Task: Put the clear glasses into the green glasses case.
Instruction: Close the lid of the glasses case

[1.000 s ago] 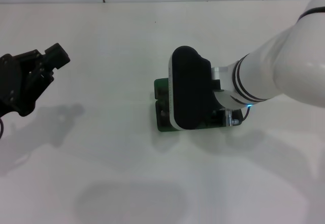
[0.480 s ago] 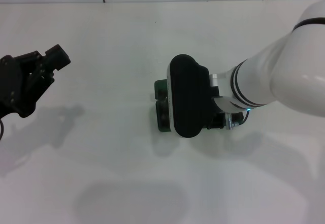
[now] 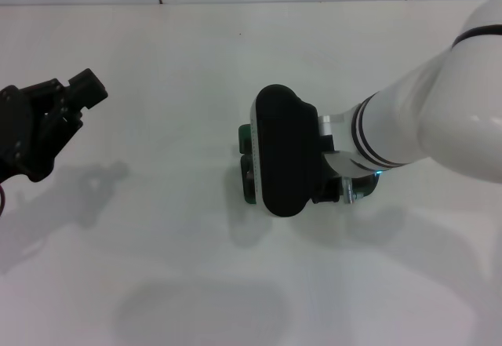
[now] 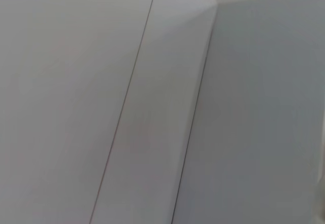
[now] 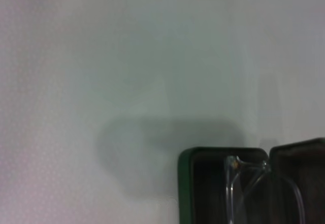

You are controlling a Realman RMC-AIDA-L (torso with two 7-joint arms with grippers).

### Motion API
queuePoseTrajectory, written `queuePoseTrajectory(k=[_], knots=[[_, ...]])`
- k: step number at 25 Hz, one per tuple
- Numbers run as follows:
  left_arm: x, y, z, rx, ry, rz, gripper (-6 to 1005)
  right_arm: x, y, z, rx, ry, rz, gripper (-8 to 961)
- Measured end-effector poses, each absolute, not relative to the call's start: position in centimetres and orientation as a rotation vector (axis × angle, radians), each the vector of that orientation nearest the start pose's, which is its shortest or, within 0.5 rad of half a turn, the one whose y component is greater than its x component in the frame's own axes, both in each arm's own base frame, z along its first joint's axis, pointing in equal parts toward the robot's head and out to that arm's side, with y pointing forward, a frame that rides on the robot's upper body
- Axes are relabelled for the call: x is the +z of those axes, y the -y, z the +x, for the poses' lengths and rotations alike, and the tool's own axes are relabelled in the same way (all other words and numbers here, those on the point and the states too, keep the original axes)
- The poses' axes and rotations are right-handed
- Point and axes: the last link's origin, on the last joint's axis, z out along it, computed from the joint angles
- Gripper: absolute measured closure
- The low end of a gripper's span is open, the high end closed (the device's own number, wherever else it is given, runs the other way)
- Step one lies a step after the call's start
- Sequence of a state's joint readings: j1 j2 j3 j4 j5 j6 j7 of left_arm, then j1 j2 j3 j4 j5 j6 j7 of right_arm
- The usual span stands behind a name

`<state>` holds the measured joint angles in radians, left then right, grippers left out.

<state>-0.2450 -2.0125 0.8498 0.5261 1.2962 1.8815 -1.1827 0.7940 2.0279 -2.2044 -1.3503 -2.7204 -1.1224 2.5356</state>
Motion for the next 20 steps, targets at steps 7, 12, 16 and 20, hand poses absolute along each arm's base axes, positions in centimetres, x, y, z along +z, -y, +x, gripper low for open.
queuePoseTrajectory(k=[7,12,16,20], knots=[[5.9,-24.9,-28.4,-1.421,0.473,-2.302,940,-11.0,-32.7,9.8,-0.754,0.382,-2.632,750],[5.9,-24.9,-28.5,-1.421,0.473,-2.300,939,-10.1,-32.1,9.5,-0.752,0.328,-2.609,751],[5.9,-24.9,-28.4,-1.423,0.471,-2.300,939,-9.0,-31.3,9.3,-0.691,0.271,-2.625,752],[5.9,-25.0,-28.3,-1.425,0.466,-2.303,939,-7.5,-30.9,9.3,-0.649,0.183,-2.631,753]])
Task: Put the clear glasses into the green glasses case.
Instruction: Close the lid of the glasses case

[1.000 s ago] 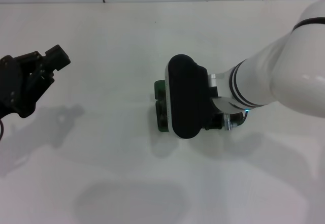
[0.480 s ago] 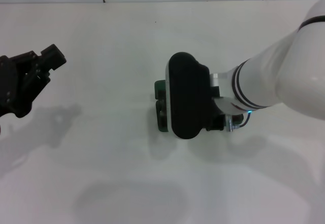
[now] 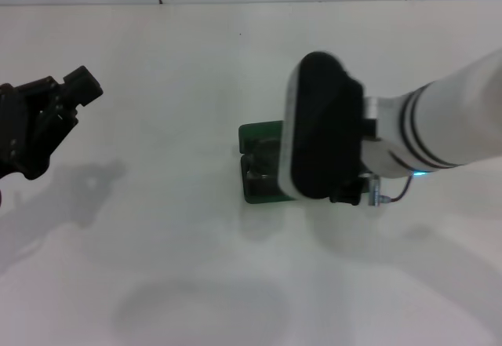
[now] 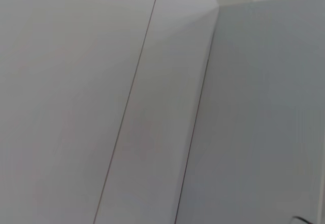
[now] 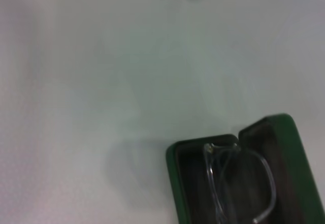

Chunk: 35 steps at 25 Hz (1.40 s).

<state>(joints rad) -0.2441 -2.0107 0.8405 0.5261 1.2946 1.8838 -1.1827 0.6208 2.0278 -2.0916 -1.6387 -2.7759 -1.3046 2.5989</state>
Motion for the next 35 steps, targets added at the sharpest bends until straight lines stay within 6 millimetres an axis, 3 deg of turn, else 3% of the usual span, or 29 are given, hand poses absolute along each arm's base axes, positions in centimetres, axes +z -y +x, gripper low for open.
queuePoseTrajectory(k=[9,15,22,26,35], knots=[[6.0,-25.1,-28.3,-1.424,0.462,-2.306,939,-3.6,-30.6,11.2,-0.491,-0.108,-2.633,755],[5.9,-25.2,-28.2,-1.429,0.462,-2.306,939,-0.6,-31.5,14.1,-0.372,-0.340,-2.612,757],[5.8,-25.1,-28.2,-1.428,0.466,-2.311,939,3.7,-33.3,17.3,-0.117,-0.602,-2.558,758],[5.8,-25.1,-28.2,-1.426,0.467,-2.313,939,4.4,-34.4,18.0,0.035,-0.628,-2.536,759],[5.5,-24.7,-28.4,-1.422,0.478,-2.313,938,4.8,-38.2,17.0,0.241,-0.516,-2.403,798]])
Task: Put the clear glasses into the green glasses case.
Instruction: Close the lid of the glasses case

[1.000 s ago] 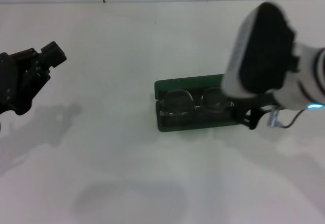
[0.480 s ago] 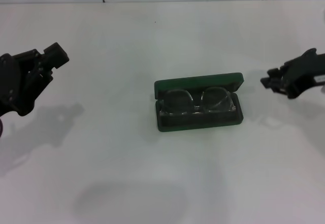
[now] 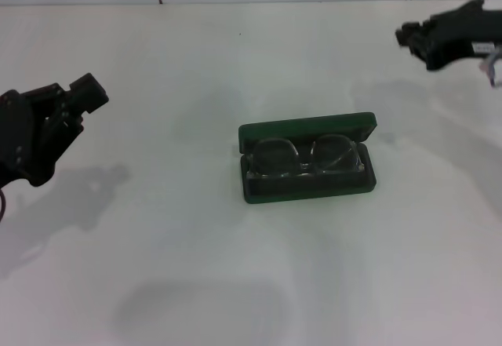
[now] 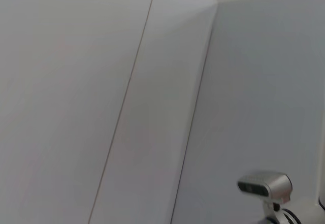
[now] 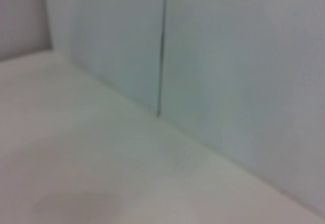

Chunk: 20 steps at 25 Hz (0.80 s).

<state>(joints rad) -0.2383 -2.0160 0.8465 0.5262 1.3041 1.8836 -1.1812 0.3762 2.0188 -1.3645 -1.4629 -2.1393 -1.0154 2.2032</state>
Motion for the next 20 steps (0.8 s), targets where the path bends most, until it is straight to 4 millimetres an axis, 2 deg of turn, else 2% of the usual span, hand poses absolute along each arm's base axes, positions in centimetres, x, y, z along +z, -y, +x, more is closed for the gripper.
queuePoseTrajectory(k=[2,6,9,11,14,17,20], knots=[[5.5,-24.6,-28.5,-1.418,0.478,-2.310,938,4.5,-39.1,16.9,0.249,-0.514,-2.396,836],[5.2,-24.4,-28.6,-1.417,0.486,-2.311,938,2.5,-41.1,17.1,0.220,-0.545,-2.455,888],[4.9,-24.8,-28.2,-1.422,0.491,-2.335,938,1.6,-41.4,16.7,0.242,-0.534,-2.489,911],[4.7,-25.4,-27.6,-1.436,0.492,-2.360,938,1.9,-41.3,16.5,0.271,-0.518,-2.481,926],[4.6,-26.9,-26.1,-1.457,0.483,-2.418,938,3.3,-40.5,17.0,0.312,-0.513,-2.437,933],[4.4,-29.1,-24.4,-1.458,0.479,-2.480,938,5.4,-38.6,17.6,0.394,-0.464,-2.380,931],[4.1,-30.8,-23.1,-1.422,0.485,-2.534,938,6.5,-36.1,18.6,0.518,-0.397,-2.402,930]])
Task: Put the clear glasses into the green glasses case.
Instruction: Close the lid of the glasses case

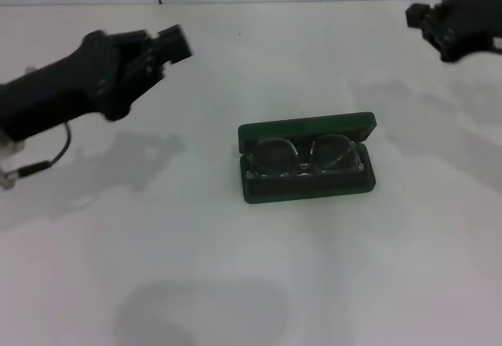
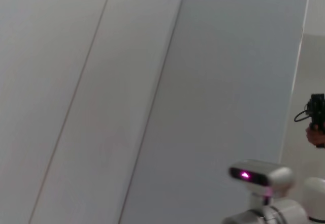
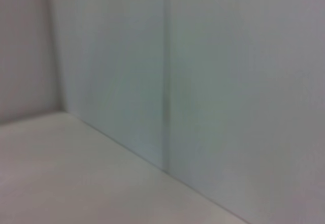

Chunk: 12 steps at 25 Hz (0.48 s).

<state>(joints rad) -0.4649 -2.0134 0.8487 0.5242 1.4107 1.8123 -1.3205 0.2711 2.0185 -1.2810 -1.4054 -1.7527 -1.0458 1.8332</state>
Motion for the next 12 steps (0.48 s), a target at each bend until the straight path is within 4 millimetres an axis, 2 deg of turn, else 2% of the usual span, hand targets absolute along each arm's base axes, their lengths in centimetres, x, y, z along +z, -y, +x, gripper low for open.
queuePoseTrajectory(k=[2,5,8,10,12], knots=[[3.9,-31.7,-22.5,-1.387,0.491,-2.572,938,6.7,-34.9,19.2,0.597,-0.384,-2.433,929],[3.5,-33.1,-21.5,-1.344,0.492,-2.602,932,8.4,-31.7,22.0,0.823,-0.360,-2.472,927],[2.7,-34.6,-19.6,-1.307,0.469,-2.643,925,10.6,-28.8,25.8,0.984,-0.416,-2.456,926],[2.2,-35.5,-18.6,-1.273,0.470,-2.673,920,11.1,-27.1,27.9,1.008,-0.471,-2.466,878],[1.7,-36.0,-18.0,-1.243,0.488,-2.698,915,10.7,-25.6,29.1,1.010,-0.480,-2.500,831]])
